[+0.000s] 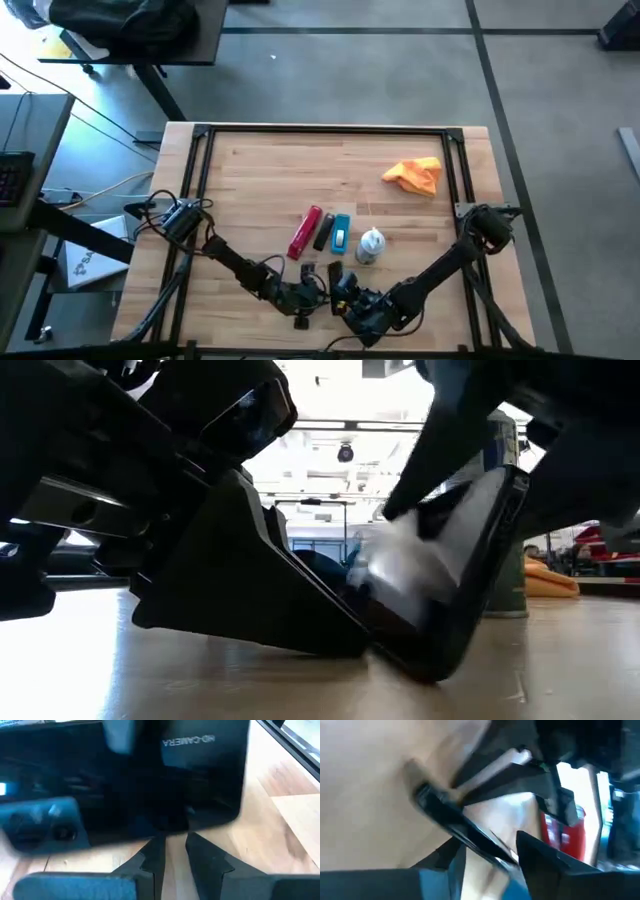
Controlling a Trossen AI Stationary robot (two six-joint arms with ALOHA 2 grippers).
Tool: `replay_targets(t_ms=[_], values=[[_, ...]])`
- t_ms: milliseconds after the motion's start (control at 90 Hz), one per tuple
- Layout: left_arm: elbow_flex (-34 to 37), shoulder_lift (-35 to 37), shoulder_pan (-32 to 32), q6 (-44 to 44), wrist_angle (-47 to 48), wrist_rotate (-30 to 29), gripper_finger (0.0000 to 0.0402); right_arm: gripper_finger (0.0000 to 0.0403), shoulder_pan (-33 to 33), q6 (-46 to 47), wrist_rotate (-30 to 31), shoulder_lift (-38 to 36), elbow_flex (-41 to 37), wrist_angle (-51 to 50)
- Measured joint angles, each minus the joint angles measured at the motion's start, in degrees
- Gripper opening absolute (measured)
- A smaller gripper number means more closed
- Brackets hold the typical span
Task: Apply microfiber cloth
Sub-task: Spray the black cellphone using the white spray bottle
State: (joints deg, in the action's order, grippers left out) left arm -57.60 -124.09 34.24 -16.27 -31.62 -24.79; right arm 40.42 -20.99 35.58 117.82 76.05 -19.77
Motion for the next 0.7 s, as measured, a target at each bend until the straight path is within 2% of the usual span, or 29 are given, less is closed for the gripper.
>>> replay_targets(t_ms=[300,500,700], values=[[0.0,0.3,0.1,0.3,0.2,0.1,0.0065,0.0058,0.0,-0.6,-3.0,0.0,0.0,0.0],[0.2,4.3,2.1,4.8,3.6,1.0,0.0065,0.0023,1.6,-2.3,5.5,0.0,2.6,-0.4],[0.1,11.7,4.3,7.0,12.2,-5.1,0.0065,0.0004,1.6,-0.9,8.8,0.0,7.9,-1.4]])
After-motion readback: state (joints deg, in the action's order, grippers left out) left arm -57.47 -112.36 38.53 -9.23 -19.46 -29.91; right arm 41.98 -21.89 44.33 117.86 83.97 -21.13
